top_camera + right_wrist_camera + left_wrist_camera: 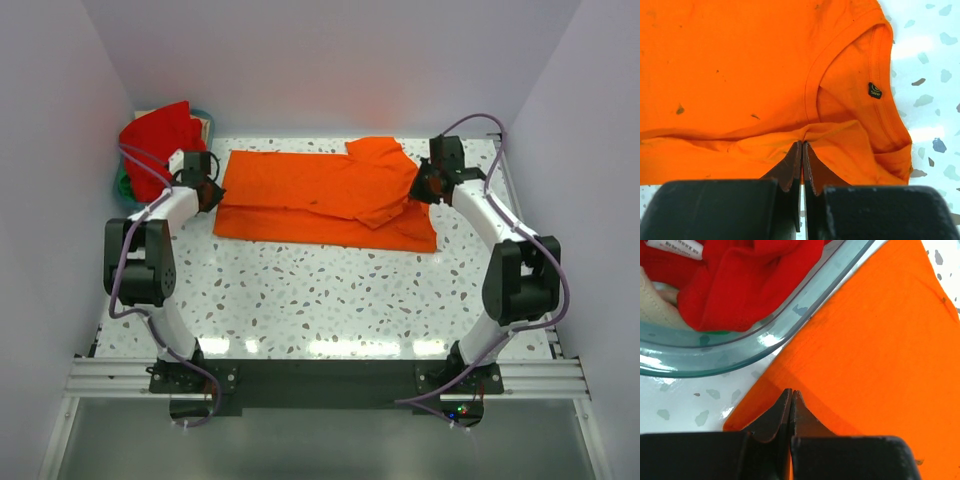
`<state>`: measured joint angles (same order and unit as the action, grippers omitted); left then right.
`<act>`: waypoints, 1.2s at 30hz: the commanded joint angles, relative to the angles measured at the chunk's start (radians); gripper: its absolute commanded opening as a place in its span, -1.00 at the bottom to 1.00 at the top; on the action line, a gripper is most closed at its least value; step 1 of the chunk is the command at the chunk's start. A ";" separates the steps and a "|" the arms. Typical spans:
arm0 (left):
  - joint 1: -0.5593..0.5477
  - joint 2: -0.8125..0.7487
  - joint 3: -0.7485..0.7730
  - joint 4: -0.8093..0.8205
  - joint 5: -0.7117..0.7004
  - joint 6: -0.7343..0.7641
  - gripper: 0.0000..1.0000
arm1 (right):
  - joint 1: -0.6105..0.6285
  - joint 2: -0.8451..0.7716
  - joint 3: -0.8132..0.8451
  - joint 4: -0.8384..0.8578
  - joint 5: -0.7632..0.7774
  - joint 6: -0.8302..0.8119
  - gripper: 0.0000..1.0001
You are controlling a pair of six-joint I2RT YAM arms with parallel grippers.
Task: Fold and stack the t-shirts
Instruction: Fold the tshirt
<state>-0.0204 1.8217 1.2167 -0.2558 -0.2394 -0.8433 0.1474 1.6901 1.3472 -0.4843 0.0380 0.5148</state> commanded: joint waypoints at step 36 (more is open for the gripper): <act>0.020 -0.147 -0.158 0.131 0.081 0.027 0.00 | 0.050 0.091 -0.089 0.156 -0.110 0.000 0.12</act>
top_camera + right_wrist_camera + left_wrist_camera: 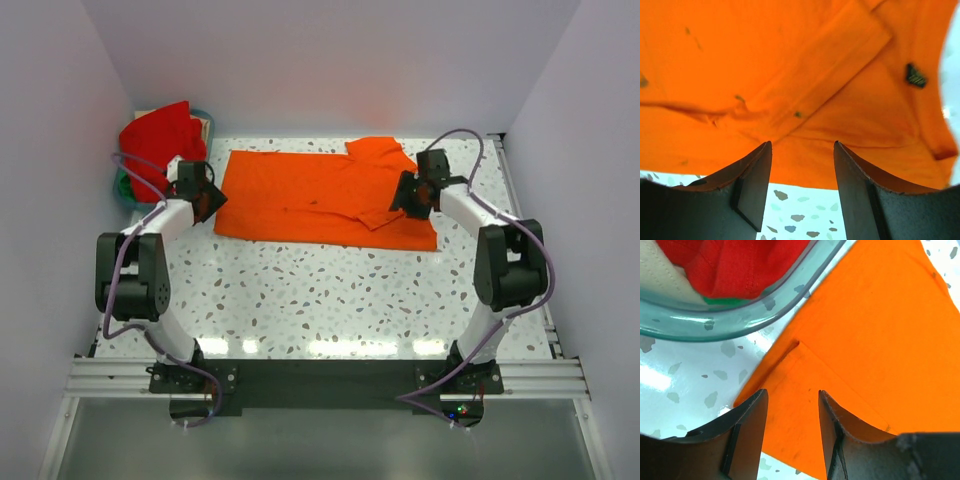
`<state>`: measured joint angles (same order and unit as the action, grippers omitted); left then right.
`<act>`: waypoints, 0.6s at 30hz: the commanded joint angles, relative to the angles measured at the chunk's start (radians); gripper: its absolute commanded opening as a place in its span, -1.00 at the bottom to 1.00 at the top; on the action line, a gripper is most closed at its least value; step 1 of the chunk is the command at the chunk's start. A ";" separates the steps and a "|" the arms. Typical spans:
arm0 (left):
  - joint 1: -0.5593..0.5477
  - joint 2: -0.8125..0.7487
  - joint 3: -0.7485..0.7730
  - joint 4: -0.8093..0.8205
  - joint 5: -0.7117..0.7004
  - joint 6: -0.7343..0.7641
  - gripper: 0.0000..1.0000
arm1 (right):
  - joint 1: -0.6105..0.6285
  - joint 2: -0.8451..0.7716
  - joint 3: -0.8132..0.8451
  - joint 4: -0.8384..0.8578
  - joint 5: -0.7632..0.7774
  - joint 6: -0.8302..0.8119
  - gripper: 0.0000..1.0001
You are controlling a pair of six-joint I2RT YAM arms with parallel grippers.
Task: Fold and stack the t-shirts
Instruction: Fold the tshirt
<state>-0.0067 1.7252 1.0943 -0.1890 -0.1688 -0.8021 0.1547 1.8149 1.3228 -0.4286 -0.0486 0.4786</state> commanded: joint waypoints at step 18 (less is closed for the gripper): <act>0.007 -0.069 -0.088 0.114 0.078 0.003 -0.02 | 0.082 0.093 -0.043 0.165 0.023 0.091 0.03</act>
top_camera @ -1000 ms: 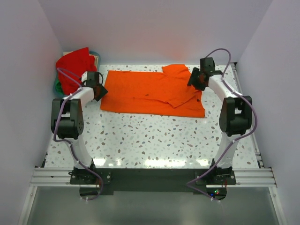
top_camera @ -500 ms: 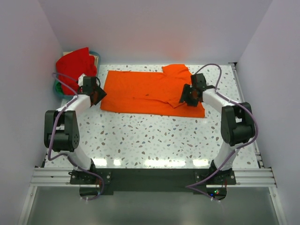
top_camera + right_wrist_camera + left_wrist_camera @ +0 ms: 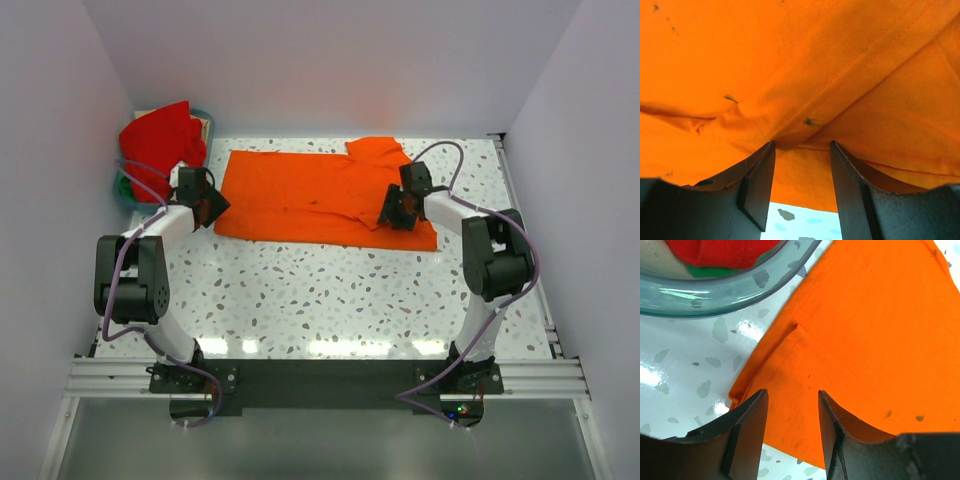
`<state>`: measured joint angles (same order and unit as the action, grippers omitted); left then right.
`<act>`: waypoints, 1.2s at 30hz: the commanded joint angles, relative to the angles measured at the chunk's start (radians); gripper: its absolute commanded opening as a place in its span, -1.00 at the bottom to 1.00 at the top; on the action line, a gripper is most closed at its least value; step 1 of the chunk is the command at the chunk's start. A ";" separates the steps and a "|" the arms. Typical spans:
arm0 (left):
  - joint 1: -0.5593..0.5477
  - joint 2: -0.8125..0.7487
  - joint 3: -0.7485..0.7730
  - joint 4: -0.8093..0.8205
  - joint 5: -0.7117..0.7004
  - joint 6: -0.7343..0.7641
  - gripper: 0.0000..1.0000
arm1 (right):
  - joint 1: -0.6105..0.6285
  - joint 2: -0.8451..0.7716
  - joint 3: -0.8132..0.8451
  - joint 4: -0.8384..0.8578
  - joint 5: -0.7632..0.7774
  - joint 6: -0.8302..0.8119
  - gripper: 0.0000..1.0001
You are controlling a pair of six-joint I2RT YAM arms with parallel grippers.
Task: Fold and stack the t-shirts
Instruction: Fold the tshirt
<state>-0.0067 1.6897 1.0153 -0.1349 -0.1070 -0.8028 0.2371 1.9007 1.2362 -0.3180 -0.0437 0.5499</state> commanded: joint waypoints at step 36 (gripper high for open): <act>0.005 -0.010 0.026 0.047 0.059 0.039 -0.02 | -0.001 0.300 0.515 -0.075 -0.047 0.005 -0.89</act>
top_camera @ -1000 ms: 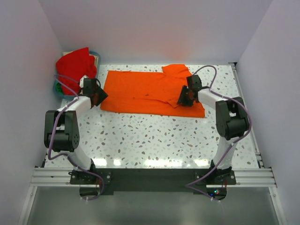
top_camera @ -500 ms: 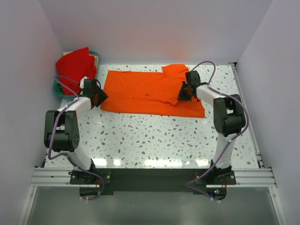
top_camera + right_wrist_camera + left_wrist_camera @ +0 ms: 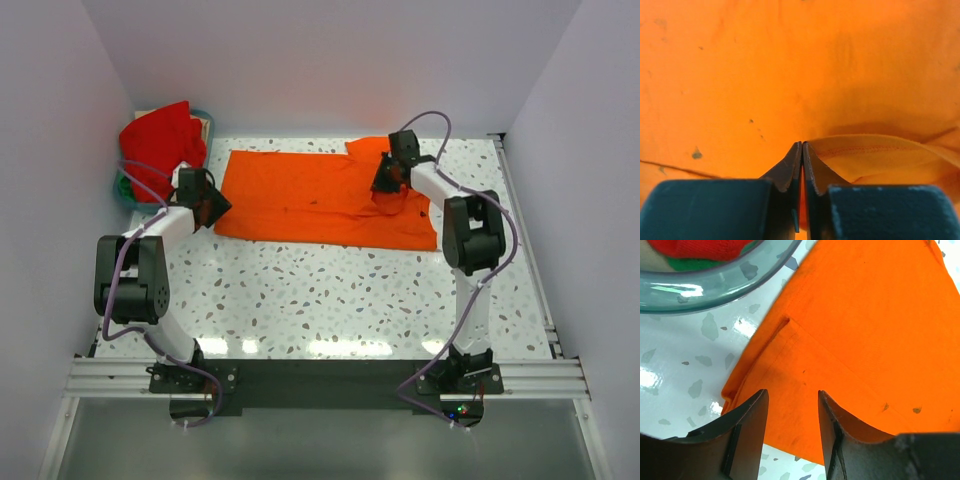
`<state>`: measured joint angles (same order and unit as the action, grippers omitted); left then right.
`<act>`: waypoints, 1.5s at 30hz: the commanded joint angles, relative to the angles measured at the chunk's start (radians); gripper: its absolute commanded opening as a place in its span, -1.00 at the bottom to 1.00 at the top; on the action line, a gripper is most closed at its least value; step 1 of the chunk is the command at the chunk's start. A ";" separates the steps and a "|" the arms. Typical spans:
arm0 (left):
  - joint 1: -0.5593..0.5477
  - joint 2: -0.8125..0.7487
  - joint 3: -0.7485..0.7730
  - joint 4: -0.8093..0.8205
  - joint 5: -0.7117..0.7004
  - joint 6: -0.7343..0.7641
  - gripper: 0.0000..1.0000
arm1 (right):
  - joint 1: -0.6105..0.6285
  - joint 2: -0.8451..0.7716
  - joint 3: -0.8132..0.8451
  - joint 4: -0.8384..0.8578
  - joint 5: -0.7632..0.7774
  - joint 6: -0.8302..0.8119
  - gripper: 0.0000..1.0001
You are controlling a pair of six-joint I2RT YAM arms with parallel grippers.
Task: Fold and stack the t-shirts
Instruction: Fold the tshirt
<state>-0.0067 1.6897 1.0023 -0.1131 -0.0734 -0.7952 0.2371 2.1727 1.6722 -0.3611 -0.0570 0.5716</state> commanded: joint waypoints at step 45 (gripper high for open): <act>0.004 -0.005 0.016 0.056 0.089 0.033 0.04 | -0.001 -0.176 -0.250 0.067 0.187 -0.148 -0.40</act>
<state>-0.0071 1.6897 1.0012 -0.0921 0.0086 -0.7662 0.2363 1.9793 1.3354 -0.3195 0.0994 0.4454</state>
